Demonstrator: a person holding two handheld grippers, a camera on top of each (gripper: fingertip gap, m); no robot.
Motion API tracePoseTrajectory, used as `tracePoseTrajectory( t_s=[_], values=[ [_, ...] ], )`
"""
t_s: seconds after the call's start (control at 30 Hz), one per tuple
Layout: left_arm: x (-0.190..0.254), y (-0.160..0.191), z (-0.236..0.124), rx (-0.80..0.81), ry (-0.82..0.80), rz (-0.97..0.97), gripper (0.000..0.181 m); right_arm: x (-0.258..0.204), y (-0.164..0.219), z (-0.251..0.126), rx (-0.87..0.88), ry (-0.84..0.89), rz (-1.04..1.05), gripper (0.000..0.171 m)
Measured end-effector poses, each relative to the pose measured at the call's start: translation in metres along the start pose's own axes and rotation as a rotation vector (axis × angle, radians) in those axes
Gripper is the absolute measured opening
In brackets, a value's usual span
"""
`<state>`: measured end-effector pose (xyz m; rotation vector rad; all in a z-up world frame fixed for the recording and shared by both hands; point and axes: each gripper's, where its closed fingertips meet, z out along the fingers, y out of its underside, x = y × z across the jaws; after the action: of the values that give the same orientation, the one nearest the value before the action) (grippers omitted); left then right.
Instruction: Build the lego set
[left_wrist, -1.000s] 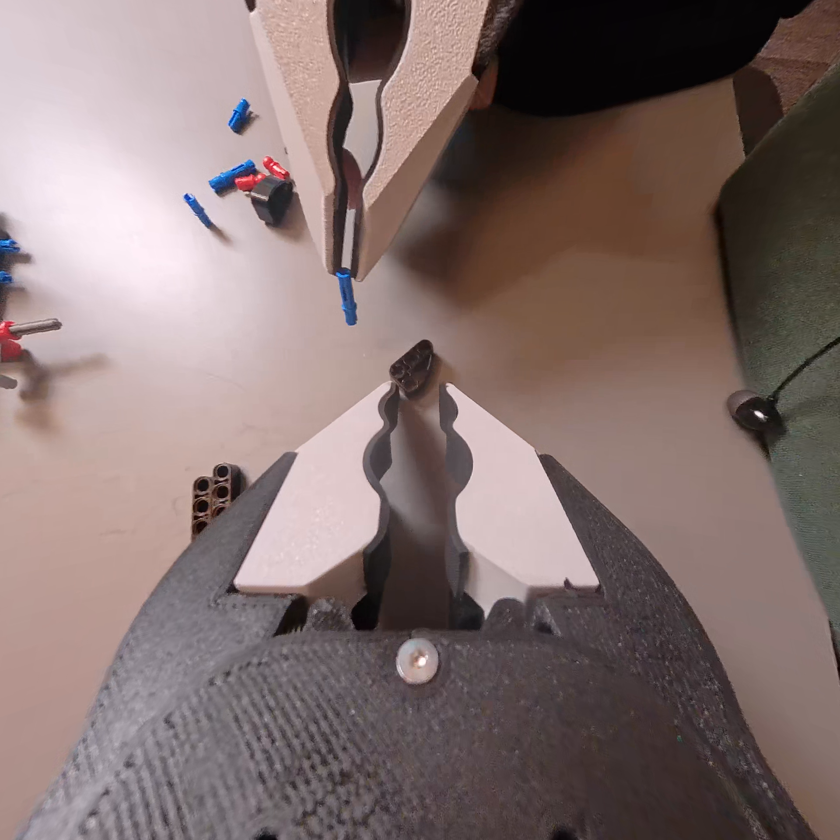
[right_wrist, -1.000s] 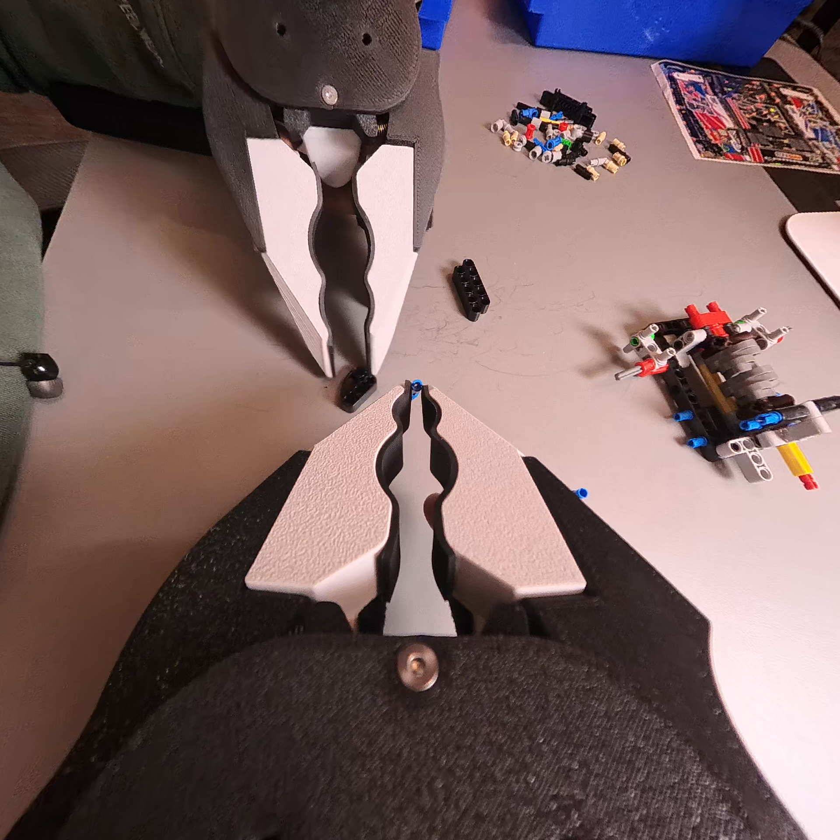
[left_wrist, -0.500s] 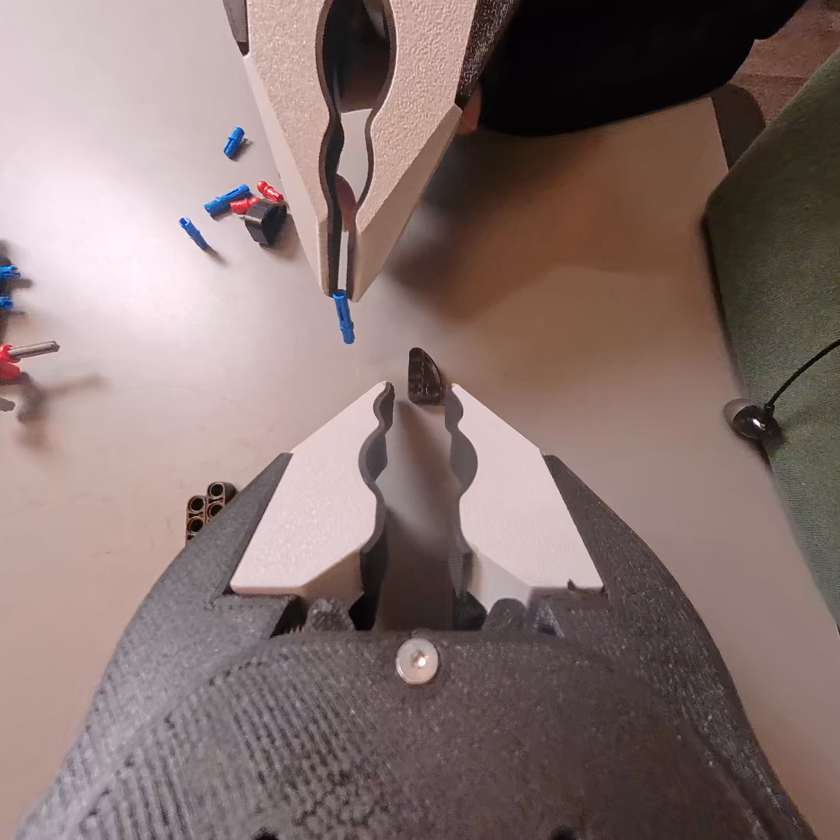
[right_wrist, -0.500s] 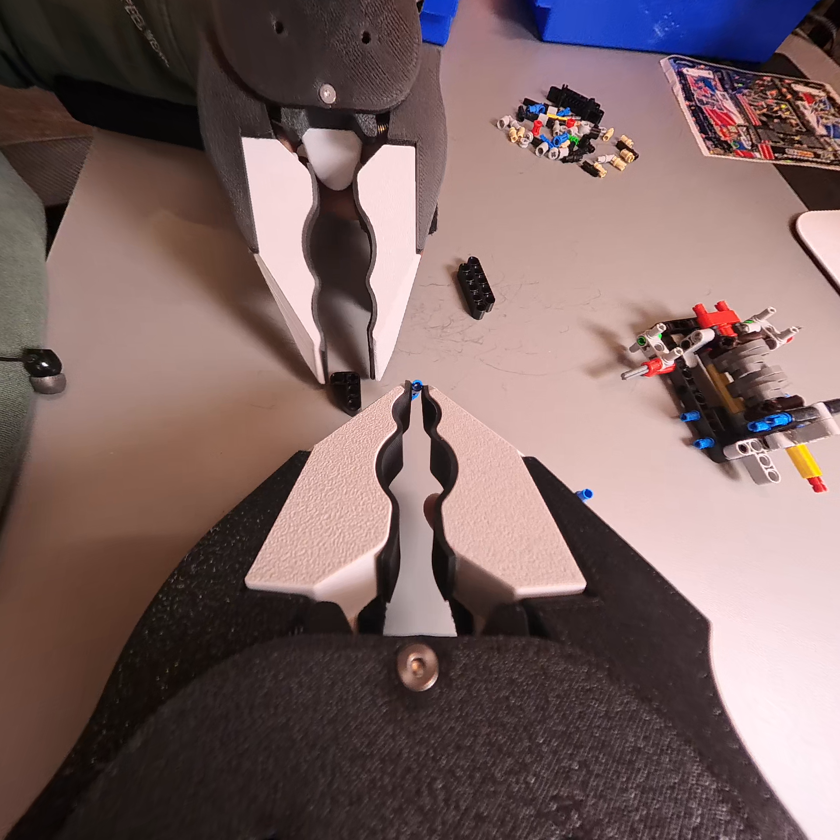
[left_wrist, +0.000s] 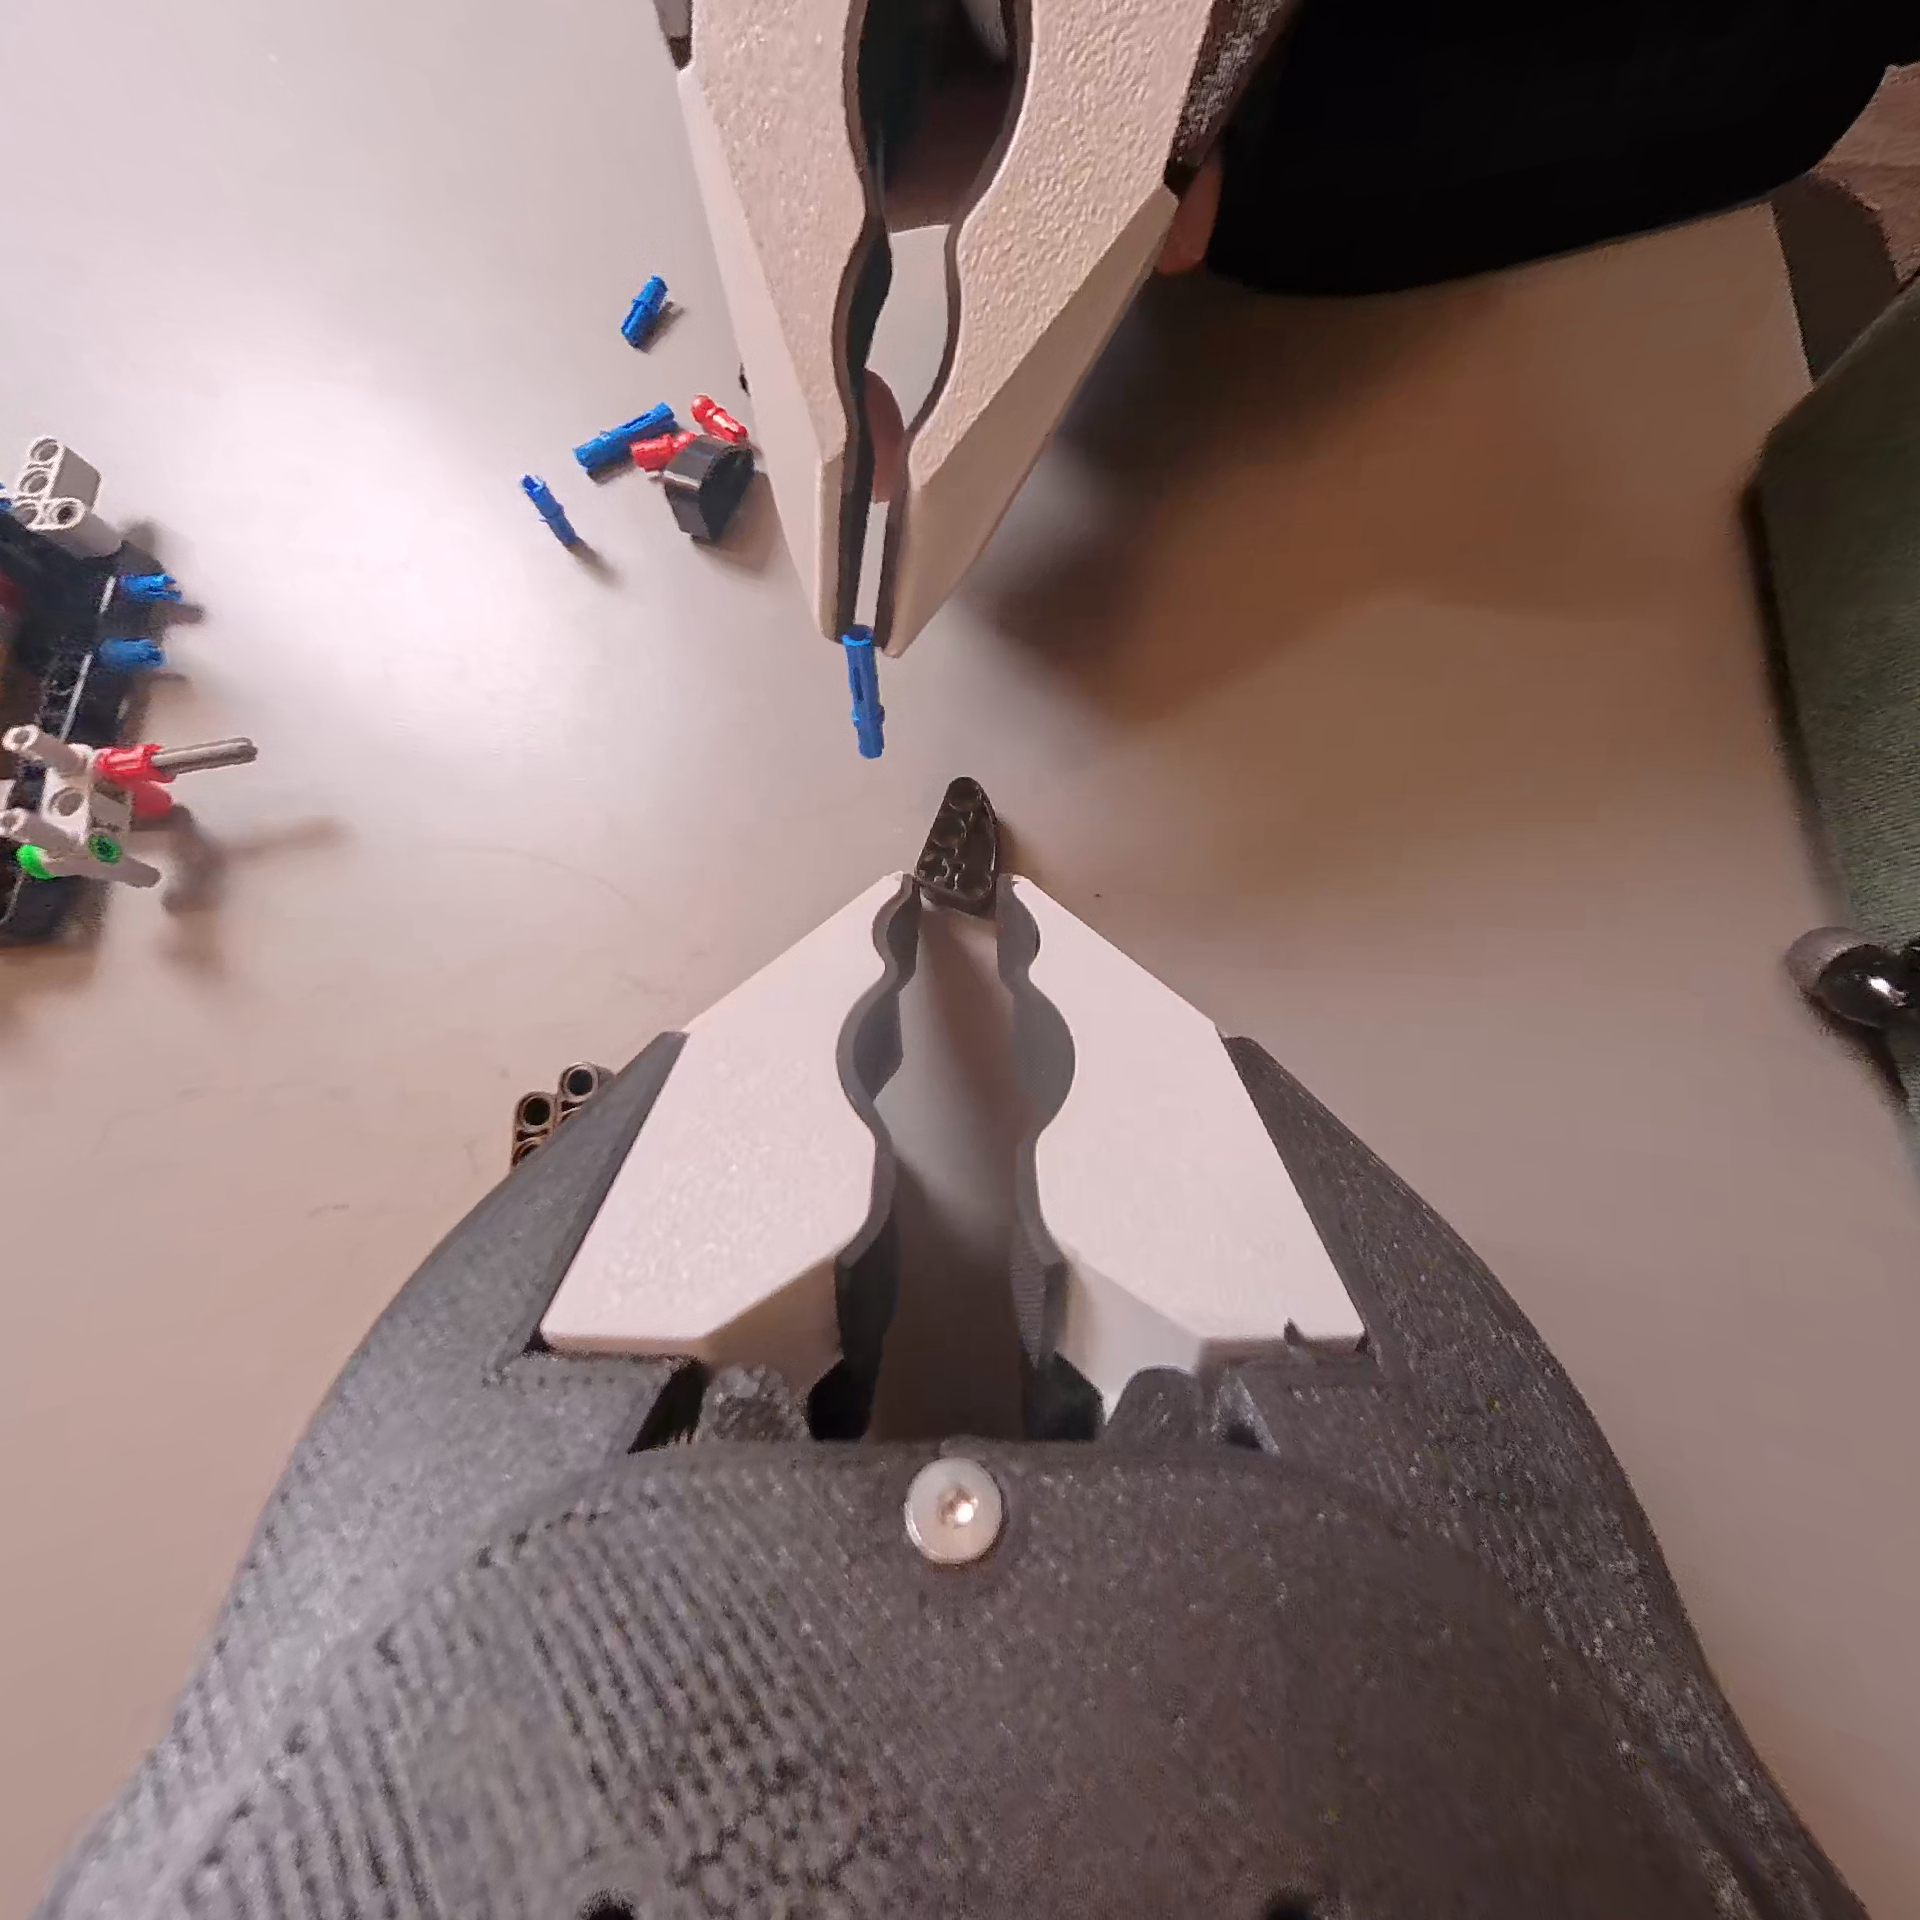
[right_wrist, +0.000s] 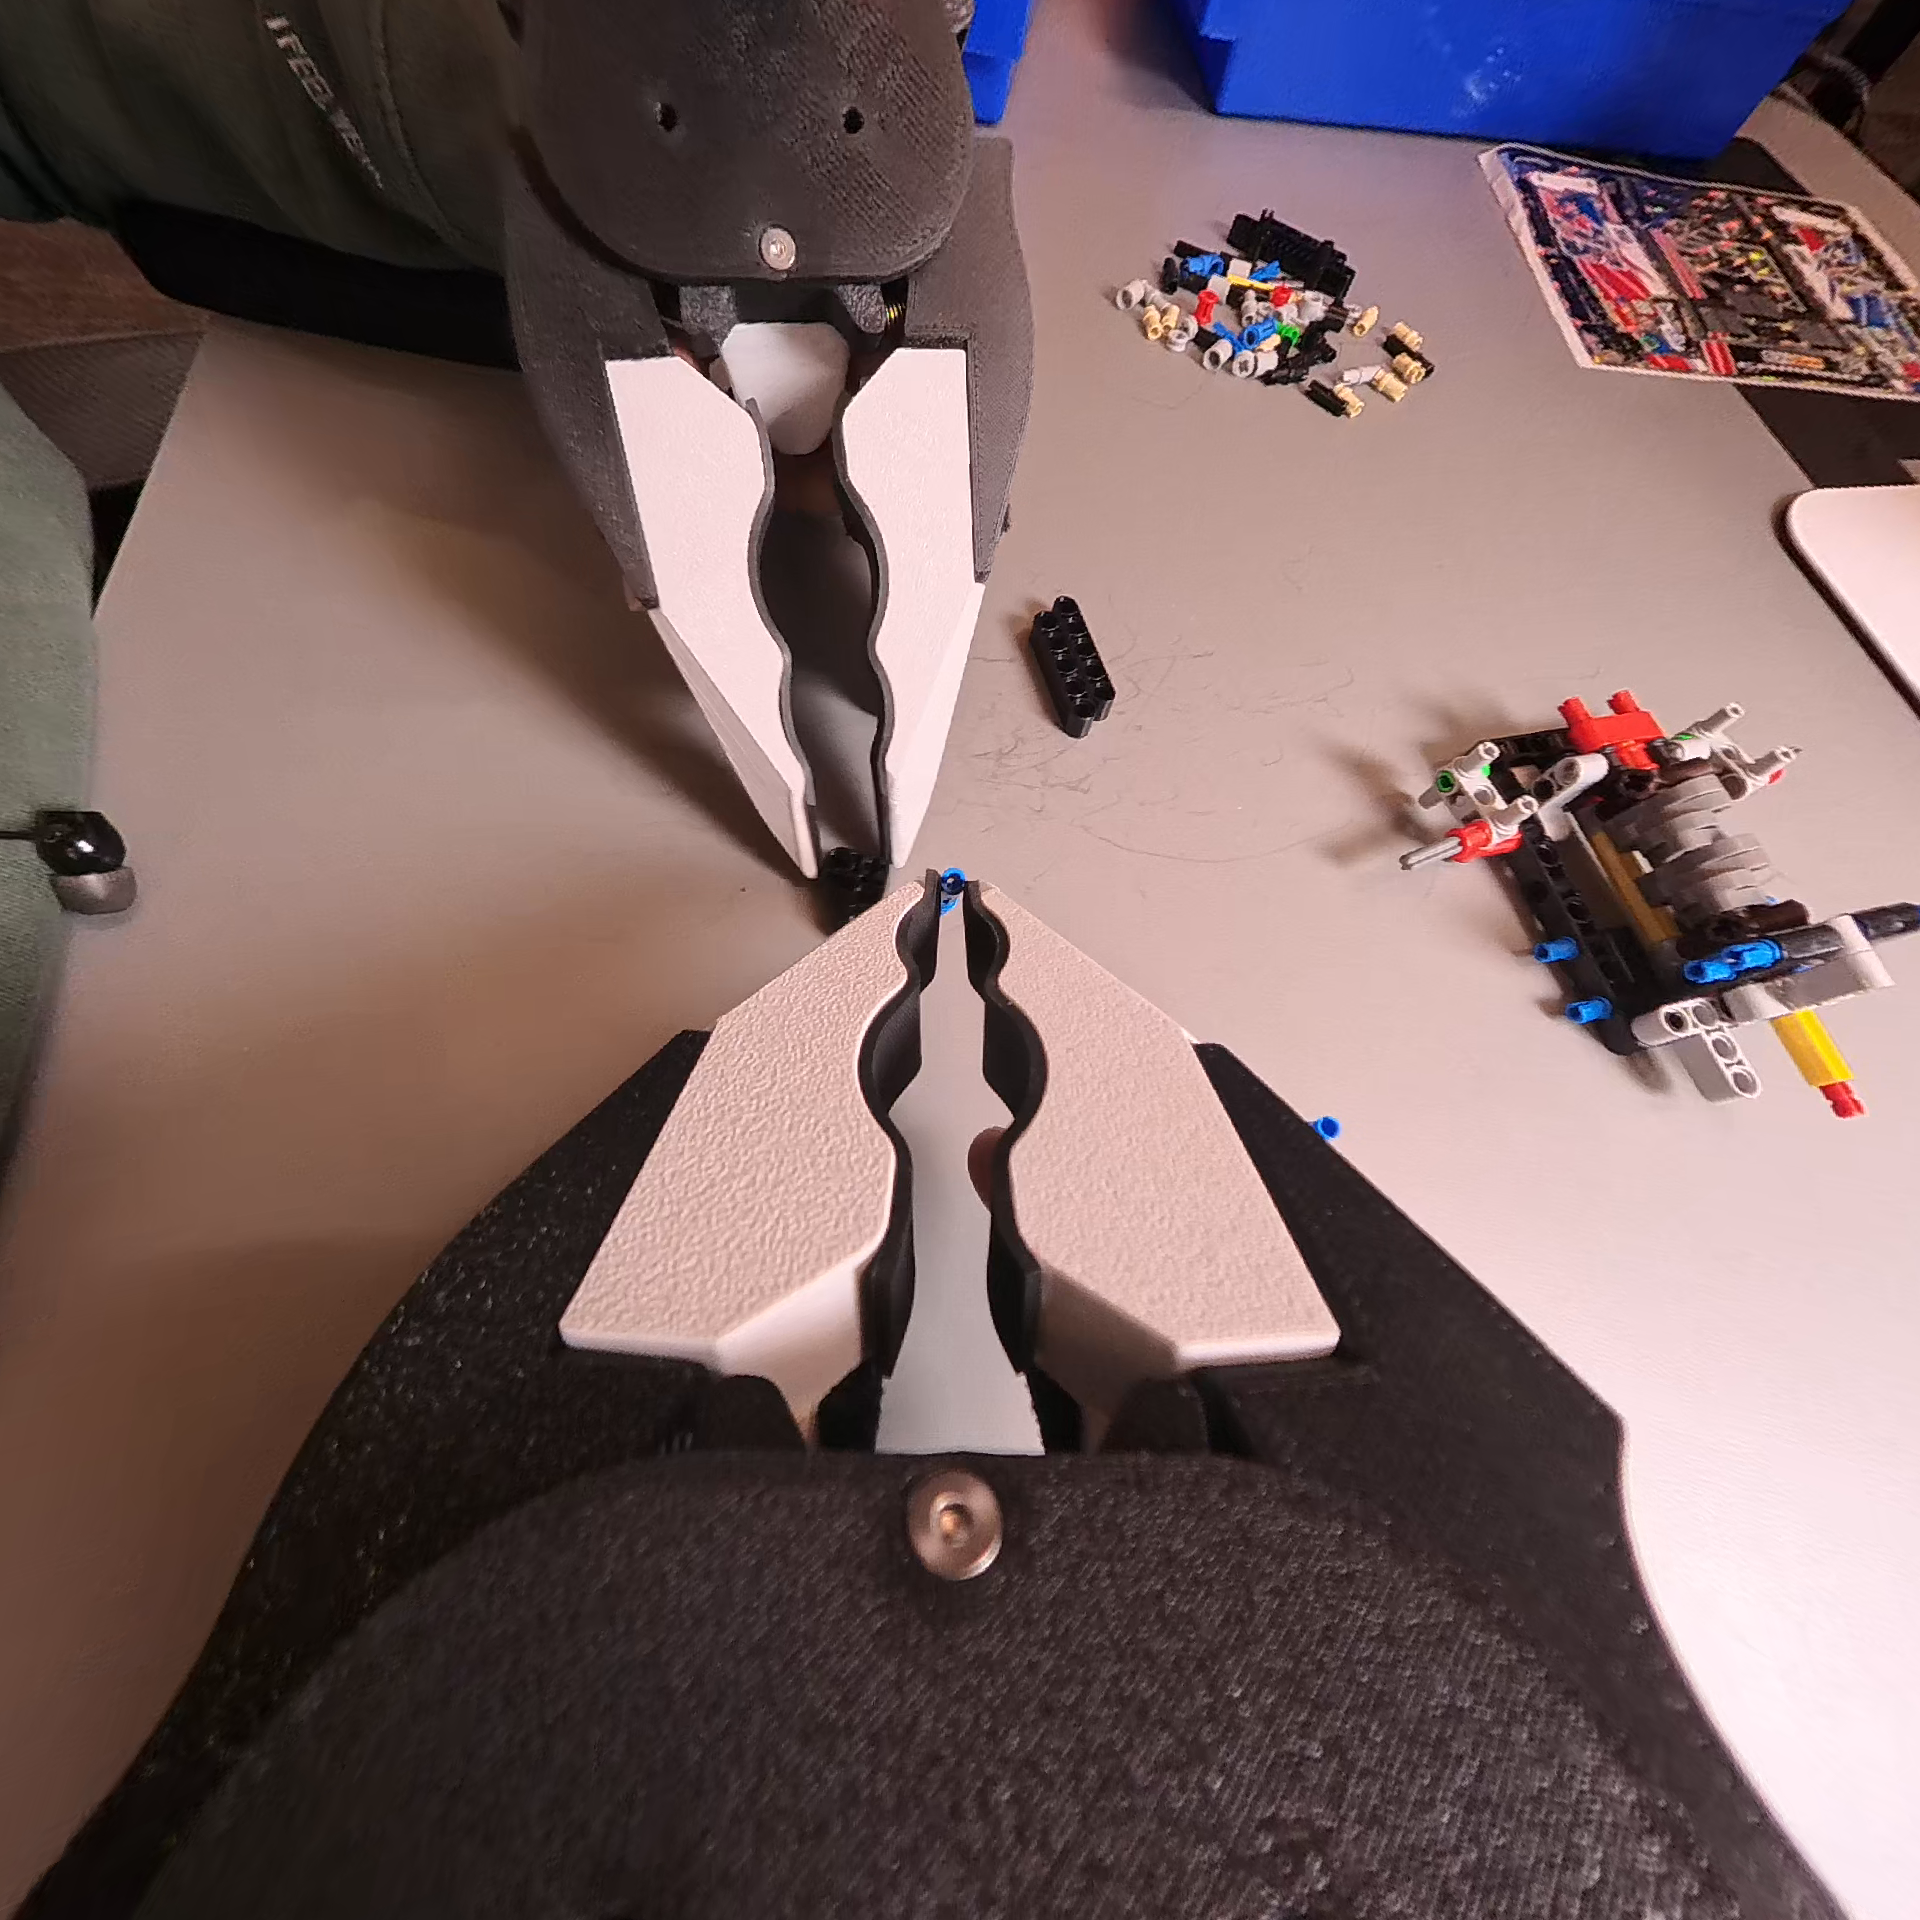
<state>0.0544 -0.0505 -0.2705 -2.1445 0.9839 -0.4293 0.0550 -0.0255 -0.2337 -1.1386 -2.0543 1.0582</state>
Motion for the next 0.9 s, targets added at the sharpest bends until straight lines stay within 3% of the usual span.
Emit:
tracePoseTrajectory(
  t_s=[0.53,0.9],
  values=[
    [-0.011,0.002,-0.002,-0.001,-0.067,-0.027,0.014,-0.002,-0.007,0.010,0.013,0.008,0.048,0.001],
    [-0.010,0.002,-0.004,0.001,-0.071,-0.015,0.015,-0.011,-0.009,0.022,-0.076,0.013,0.012,0.001]
  ],
)
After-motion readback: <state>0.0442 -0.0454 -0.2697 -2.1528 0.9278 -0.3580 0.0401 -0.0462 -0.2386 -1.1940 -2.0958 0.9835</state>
